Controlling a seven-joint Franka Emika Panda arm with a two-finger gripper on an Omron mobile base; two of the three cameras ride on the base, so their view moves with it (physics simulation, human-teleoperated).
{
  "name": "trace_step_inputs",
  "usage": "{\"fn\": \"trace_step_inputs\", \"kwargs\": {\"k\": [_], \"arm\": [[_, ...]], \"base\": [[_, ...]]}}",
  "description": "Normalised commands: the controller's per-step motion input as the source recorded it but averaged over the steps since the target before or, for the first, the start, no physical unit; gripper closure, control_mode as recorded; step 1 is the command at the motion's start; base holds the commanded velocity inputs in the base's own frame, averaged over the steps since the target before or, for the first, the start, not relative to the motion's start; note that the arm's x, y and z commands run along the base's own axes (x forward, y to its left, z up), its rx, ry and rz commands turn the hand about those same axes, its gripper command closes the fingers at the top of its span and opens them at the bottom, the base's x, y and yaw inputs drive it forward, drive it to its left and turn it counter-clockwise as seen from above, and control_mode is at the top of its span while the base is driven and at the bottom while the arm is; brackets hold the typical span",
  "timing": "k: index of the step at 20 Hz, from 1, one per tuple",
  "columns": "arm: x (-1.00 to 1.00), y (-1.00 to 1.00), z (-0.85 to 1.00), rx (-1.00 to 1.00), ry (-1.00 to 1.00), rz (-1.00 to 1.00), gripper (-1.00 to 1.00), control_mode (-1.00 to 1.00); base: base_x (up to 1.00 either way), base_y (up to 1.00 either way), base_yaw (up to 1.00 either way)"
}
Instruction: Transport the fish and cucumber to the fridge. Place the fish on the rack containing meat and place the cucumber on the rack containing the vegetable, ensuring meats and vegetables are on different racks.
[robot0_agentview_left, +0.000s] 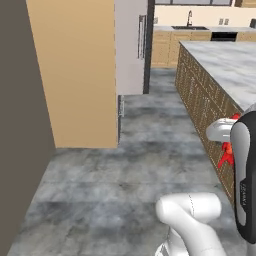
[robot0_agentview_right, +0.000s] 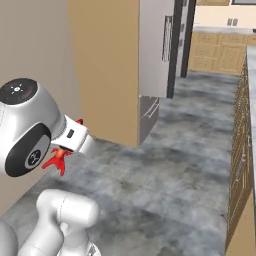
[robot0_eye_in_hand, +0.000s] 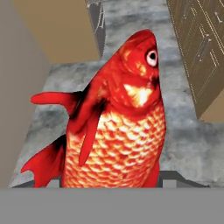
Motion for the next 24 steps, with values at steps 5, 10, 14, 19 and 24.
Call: {"fn": "trace_step_inputs", "kwargs": {"k": [5, 10, 14, 19, 24], "arm": [[0.00, 0.00, 0.00, 0.00, 0.00, 0.00, 1.00, 1.00], [0.00, 0.00, 0.00, 0.00, 0.00, 0.00, 1.00, 1.00], [0.00, 0.00, 0.00, 0.00, 0.00, 0.00, 1.00, 1.00], [0.00, 0.00, 0.00, 0.00, 0.00, 0.00, 1.00, 1.00], [0.00, 0.00, 0.00, 0.00, 0.00, 0.00, 1.00, 1.00]], "base": [[1.00, -0.38, 0.00], [1.00, -0.69, 0.02], [1.00, -0.99, 0.05], [1.00, -0.39, 0.02], [1.00, -0.35, 0.01]]}}
